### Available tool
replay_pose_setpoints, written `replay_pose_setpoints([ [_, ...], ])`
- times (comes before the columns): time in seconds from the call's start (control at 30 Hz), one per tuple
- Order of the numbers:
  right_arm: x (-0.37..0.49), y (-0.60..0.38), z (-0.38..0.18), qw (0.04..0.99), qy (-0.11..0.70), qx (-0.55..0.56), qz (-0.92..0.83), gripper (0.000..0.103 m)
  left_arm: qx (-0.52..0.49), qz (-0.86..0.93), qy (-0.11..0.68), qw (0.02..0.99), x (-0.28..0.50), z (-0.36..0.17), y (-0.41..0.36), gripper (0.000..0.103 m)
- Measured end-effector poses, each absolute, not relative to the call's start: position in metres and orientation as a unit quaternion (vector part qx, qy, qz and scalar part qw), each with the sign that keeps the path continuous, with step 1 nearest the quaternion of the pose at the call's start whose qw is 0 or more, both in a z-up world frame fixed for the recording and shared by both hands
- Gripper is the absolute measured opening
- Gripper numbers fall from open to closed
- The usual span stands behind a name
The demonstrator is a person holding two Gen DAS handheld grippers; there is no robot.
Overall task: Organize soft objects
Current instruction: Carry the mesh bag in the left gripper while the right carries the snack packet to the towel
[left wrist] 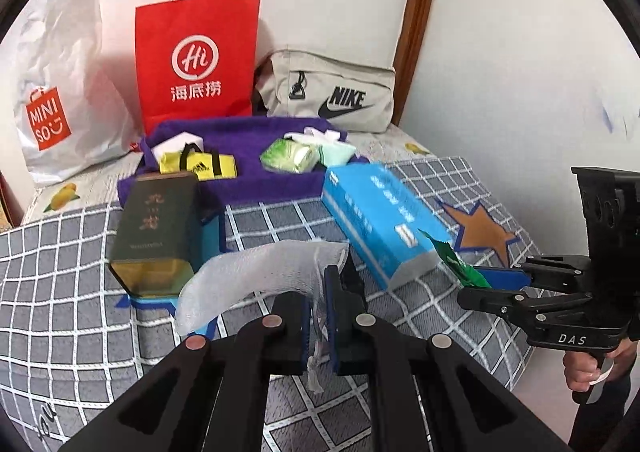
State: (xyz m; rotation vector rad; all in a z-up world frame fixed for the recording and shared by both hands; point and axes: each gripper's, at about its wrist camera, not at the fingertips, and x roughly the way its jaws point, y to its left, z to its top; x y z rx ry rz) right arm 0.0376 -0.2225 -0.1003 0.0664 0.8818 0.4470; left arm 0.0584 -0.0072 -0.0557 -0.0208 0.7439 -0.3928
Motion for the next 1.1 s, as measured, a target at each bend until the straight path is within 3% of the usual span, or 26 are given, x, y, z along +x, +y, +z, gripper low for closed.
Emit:
replay_pose_setpoints([
  [0.6, 0.124, -0.217, -0.050, 0.896, 0.388, 0.024, 0.213, 0.032, -0.017, -0.146, 0.348, 0.926, 0.126, -0.015, 0.011, 0.007],
  [1.1, 0.231, -0.194, -0.023, 0.905, 0.373, 0.001, 0.206, 0.032, -0.019, -0.115, 0.357, 0.927, 0.238, -0.006, 0.021, 0.007],
])
